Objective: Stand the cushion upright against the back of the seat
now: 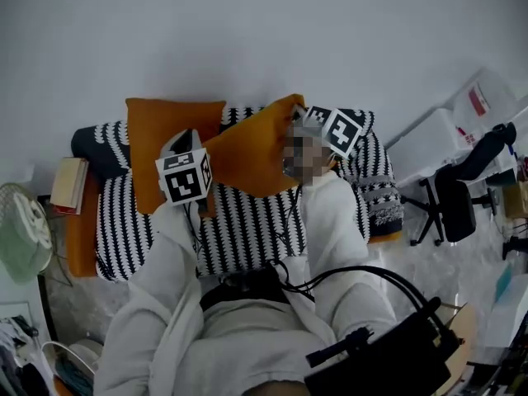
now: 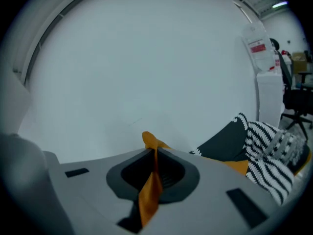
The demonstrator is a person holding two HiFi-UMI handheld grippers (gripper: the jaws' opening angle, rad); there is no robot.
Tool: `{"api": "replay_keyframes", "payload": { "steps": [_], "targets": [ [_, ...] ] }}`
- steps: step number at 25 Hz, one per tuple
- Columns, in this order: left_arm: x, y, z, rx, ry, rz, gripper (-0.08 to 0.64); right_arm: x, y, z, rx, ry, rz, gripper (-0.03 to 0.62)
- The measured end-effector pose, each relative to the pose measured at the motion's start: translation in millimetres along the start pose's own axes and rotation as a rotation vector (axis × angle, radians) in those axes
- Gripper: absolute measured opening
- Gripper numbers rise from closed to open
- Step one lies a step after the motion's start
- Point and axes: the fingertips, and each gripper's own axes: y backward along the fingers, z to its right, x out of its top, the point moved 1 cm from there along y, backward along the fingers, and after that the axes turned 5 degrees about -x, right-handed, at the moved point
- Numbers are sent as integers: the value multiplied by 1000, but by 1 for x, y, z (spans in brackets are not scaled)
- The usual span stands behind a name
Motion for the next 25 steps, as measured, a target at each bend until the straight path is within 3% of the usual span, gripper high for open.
{"api": "replay_keyframes", "payload": {
  "steps": [5, 12, 19, 25],
  "targets": [
    [-6, -7, -6, 30, -8, -28, 5, -14, -31, 25, -44, -89, -33, 78],
    [-12, -38, -4, 92, -7, -66, 5, 3, -73, 75, -140, -13, -22, 78],
    [-17, -89, 26, 83, -34, -119, 5, 24, -116, 134, -179, 11, -58, 78],
    [-23, -125, 42, 76, -63, -156, 5, 35, -138, 199, -305, 3, -61, 78]
  ]
}}
